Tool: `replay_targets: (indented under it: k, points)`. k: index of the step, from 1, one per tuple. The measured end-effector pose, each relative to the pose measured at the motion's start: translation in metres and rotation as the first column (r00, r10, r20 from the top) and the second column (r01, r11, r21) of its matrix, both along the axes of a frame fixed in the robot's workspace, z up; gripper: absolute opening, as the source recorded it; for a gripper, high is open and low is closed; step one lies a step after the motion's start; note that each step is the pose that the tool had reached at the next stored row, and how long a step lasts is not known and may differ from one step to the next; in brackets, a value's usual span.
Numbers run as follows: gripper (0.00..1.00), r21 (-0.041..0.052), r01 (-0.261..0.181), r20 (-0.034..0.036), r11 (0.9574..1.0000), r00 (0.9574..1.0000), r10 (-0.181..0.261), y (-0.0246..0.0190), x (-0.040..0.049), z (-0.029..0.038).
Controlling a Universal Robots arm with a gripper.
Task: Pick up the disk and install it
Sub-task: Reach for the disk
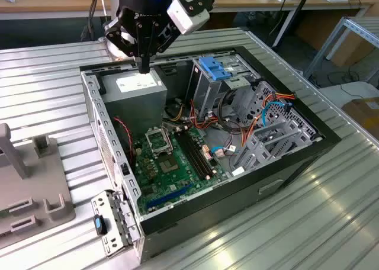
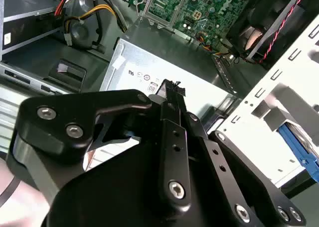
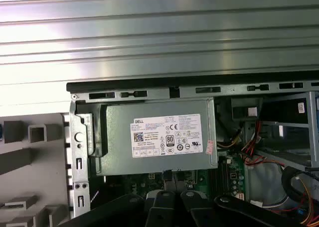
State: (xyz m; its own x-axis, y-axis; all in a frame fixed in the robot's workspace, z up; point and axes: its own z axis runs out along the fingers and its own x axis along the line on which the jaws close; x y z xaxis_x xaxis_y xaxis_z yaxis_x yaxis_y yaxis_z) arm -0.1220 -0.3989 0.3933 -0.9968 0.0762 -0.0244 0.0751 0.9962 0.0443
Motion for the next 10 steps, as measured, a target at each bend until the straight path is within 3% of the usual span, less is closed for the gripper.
replay_targets:
  k: [10]
  points:
    - [0.11,0.0001,0.000,0.0000,1.0000,1.0000,0.000,0.0000,0.0000,0.0000]
